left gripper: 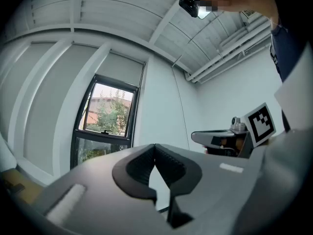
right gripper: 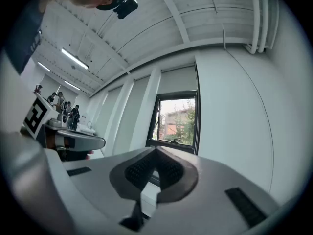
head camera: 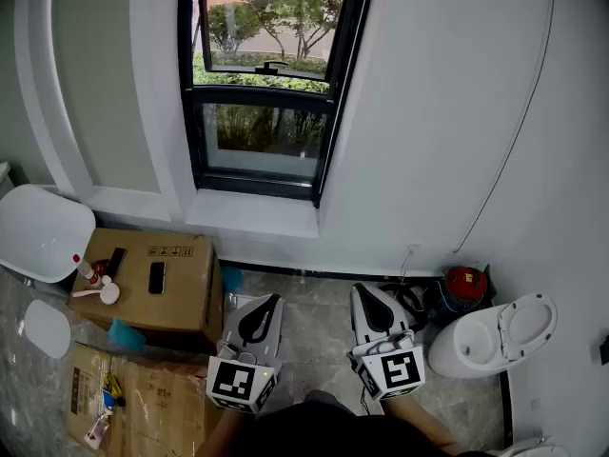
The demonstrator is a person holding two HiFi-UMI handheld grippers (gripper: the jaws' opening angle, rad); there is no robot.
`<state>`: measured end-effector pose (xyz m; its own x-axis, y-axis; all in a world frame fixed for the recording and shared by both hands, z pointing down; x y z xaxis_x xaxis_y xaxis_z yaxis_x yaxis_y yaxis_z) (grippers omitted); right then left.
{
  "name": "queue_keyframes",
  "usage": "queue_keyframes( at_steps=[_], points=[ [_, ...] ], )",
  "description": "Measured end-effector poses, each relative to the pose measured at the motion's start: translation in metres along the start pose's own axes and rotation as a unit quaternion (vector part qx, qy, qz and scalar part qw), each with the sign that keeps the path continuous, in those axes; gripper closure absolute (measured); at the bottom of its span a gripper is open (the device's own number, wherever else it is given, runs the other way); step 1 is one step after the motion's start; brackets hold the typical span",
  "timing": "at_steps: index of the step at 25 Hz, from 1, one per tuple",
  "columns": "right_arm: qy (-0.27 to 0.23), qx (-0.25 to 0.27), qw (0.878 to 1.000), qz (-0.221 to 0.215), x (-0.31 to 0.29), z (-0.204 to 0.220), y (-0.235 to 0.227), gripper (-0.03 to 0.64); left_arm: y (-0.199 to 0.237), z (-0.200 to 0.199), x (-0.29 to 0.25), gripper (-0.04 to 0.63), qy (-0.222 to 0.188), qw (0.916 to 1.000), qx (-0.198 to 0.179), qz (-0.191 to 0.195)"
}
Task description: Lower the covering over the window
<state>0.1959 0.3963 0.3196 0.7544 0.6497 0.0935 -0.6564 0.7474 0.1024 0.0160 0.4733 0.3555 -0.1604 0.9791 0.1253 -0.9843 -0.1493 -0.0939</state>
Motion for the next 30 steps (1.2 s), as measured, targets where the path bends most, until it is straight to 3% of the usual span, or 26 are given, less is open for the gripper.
queue_keyframes(
  at_steps=[4,8,14,21,24,30],
  points=[
    [0.030,0.023,0.999,0.004,0.007,0.013,0.002,0.606,-0.001,0.017,-0.002,0.584,0.004,0.9987,0.050,-0.001],
    [0.043,0.001,0.999,0.009,-0.003,0.016,-0.009,0.606,-0.002,0.025,-0.012,0.584,0.010,0.9986,0.051,0.007],
    [0.024,-0.011,0.999,-0.029,-0.051,0.035,-0.029,0.604,0.018,0.040,-0.045,0.584,0.025,0.9979,0.059,-0.006],
    [0.002,-0.065,0.996,-0.055,-0.157,0.049,-0.081,0.604,0.073,0.037,-0.131,0.584,0.038,0.9973,0.052,-0.035],
    [-0.008,-0.073,0.996,-0.049,-0.198,0.047,-0.119,0.604,0.090,0.037,-0.183,0.584,0.028,0.9968,0.072,-0.022],
    [-0.024,-0.106,0.993,-0.049,-0.276,0.065,-0.185,0.604,0.115,0.043,-0.267,0.584,0.049,0.9968,0.060,-0.019]
  ],
)
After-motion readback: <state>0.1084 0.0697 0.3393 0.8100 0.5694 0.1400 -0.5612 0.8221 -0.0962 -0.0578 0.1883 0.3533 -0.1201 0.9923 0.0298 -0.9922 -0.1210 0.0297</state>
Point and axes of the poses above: the fingertips, and each gripper's own axes: x backward along the fingers, y to its left, z out of its underside, the point moved 7 cm from there along x, backward along the fingers, and after that the axes turned 8 degrees about -x, right-handed, at the moved point
